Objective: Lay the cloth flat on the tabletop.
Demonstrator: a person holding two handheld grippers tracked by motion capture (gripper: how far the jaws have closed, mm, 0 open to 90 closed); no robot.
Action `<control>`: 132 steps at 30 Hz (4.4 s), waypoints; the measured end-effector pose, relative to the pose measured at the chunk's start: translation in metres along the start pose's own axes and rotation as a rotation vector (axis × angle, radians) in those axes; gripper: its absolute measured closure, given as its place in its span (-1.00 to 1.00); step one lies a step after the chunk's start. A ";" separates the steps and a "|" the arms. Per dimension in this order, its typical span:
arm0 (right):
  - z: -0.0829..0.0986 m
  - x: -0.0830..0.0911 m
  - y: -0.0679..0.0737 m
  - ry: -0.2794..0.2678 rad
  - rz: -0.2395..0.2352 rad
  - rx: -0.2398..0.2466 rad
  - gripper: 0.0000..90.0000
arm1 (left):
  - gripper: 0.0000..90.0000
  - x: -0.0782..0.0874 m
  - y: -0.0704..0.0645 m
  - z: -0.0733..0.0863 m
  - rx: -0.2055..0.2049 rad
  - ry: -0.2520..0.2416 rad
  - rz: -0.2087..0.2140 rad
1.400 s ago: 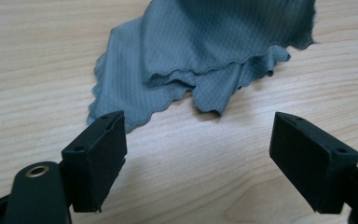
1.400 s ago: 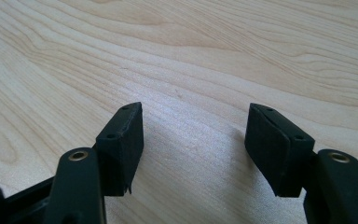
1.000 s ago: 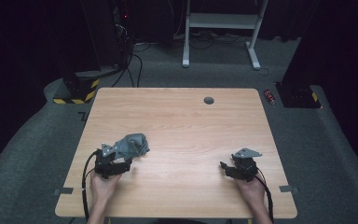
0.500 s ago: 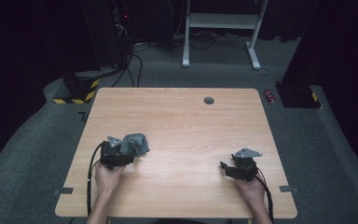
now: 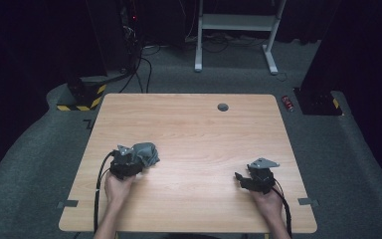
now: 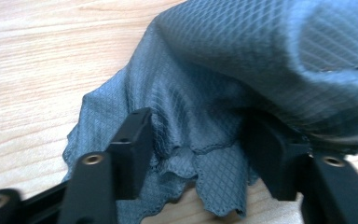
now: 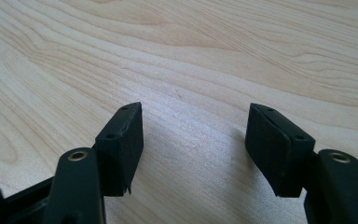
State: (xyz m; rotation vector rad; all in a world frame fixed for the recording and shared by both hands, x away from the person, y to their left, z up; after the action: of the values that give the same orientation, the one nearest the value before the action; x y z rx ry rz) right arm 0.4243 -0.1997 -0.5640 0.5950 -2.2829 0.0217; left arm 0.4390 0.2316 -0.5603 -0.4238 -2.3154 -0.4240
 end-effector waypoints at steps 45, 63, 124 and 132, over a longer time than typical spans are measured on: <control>0.000 0.000 0.000 0.000 0.000 0.000 -0.18 | 0.88 -0.007 -0.052 -0.031 -0.093 -0.121 0.205; 0.000 0.000 0.000 0.000 0.000 0.000 -0.19 | 0.88 -0.009 -0.081 -0.047 -0.106 -0.156 0.284; -0.036 -0.027 0.085 0.044 -0.181 0.193 0.49 | 0.08 -0.006 -0.139 -0.043 -0.162 -0.186 0.308; -0.030 -0.043 0.086 0.104 -0.162 0.221 0.71 | 0.08 -0.007 -0.140 -0.039 -0.201 -0.164 0.258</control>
State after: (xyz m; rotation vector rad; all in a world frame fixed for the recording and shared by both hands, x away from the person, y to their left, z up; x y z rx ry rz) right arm 0.4340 -0.0997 -0.5584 0.8717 -2.1401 0.2233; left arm 0.4091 0.0893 -0.5638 -0.8733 -2.3410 -0.5113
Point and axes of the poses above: each handheld gripper's, and its own axes: x roughly backward along the jaws, z roughly out of its underside, y roughly to its left, the point moved 6 cm from there along -x, roughly forward along the jaws, and after that the axes turned 14 degrees about -x, right-handed, at the moved point
